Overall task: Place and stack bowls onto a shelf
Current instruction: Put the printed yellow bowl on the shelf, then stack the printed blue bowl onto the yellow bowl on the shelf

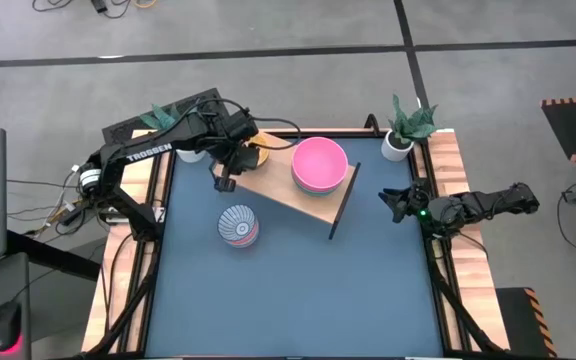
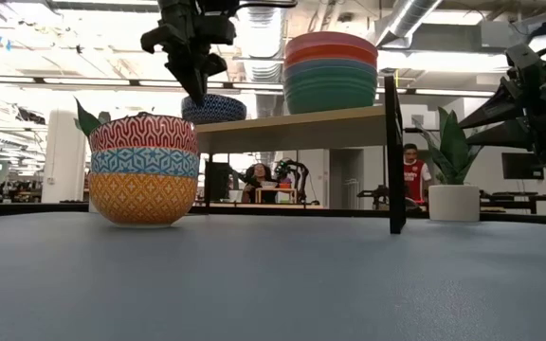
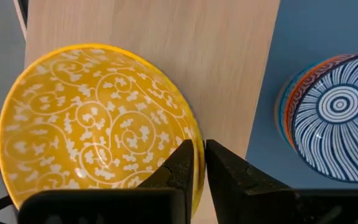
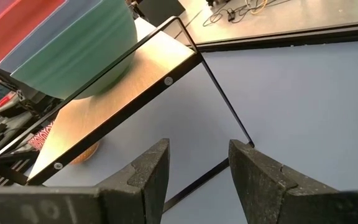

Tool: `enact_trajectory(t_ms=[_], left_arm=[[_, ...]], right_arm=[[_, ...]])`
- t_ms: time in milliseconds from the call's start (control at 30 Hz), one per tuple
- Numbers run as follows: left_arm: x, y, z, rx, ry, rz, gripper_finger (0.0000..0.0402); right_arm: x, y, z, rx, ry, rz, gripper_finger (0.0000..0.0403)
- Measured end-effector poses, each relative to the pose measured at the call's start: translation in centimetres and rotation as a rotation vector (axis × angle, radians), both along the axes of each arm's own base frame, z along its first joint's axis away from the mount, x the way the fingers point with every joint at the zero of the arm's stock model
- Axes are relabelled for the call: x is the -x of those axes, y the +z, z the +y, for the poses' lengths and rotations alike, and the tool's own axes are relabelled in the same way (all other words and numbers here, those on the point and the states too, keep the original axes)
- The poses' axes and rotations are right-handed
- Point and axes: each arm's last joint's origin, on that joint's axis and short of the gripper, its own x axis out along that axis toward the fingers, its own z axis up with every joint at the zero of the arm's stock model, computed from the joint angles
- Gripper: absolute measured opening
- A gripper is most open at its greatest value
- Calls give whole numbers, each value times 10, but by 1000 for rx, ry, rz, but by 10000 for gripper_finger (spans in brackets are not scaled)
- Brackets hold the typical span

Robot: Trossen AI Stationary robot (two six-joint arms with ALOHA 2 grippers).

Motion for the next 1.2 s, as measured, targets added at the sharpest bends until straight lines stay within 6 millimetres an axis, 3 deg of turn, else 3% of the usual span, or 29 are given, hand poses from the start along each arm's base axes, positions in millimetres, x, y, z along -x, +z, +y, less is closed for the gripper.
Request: enact_trajectory(t_ms=[300,833,1200], left_arm=[[0,0,0,0,8,-7,66],[3,4,-2,37,112,-28,193],[7,55,-5,58,219,-171,203]], right_arm=[[0,0,0,-3,-1,-2,191],[0,0,0,-4,1,-2,191],[0,0,0,-4,2,-2,191]])
